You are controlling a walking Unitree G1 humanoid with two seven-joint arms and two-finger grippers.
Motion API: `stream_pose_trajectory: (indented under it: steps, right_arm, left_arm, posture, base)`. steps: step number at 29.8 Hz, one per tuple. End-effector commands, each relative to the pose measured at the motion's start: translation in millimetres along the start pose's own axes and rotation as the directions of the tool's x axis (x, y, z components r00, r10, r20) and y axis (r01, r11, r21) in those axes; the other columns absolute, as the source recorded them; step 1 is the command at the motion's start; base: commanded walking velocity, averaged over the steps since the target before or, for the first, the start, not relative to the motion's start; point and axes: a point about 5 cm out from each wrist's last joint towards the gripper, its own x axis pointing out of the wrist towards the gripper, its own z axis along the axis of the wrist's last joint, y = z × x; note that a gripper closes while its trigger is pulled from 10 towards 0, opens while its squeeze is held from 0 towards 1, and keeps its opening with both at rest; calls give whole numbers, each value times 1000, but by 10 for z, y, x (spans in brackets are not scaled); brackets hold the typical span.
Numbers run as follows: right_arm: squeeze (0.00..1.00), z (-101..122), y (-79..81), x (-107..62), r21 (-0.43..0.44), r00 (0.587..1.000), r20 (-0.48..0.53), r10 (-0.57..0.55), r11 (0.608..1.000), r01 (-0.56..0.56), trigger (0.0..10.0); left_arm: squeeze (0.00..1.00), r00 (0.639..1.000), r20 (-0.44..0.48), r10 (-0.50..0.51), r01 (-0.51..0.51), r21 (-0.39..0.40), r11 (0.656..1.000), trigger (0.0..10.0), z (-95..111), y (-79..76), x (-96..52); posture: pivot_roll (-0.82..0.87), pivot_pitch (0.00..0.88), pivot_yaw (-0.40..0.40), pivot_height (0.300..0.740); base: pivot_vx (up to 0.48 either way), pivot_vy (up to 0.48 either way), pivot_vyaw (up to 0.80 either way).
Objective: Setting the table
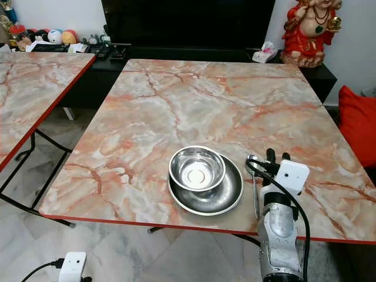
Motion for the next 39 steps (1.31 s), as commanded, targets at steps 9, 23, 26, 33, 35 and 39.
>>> stream_pose_trajectory:
  steps: [9,23,26,33,35,39]
  right_arm:
    - [0,46,42,-8,-2,1000,24,14,1000,-14,10000]
    - [0,70,134,-19,-6,998,36,41,999,-41,10000]
    - [0,79,162,-16,-4,998,41,50,999,-50,10000]
    - [0,100,206,-24,4,996,55,67,998,-67,10000]
    - [0,97,210,-32,6,996,55,68,998,-68,10000]
    - [0,95,221,-33,7,996,52,69,998,-69,10000]
  left_arm:
    - [0,1000,-12,-2,2,14,1000,10000,-26,21,-5]
    - [0,999,-34,-3,4,22,1000,10000,-122,83,-27]
    - [0,999,-37,-2,3,22,1000,10000,-135,92,-31]
    - [0,999,-41,-6,7,21,1000,10000,-156,81,-34]
    - [0,999,-43,-8,9,22,1000,10000,-164,76,-36]
    - [0,999,-43,-9,10,23,1000,10000,-164,71,-35]
  posture:
    - [30,0,-2,740]
    - [29,0,-5,740]
    - [30,0,-10,740]
    - [35,0,-18,740]
    - [34,0,-17,740]
    - [34,0,-16,740]
  base:
    - [0,407,0]
    - [0,480,0]
    - [0,480,0]
    - [0,373,0]
    - [0,373,0]
    - [0,368,0]
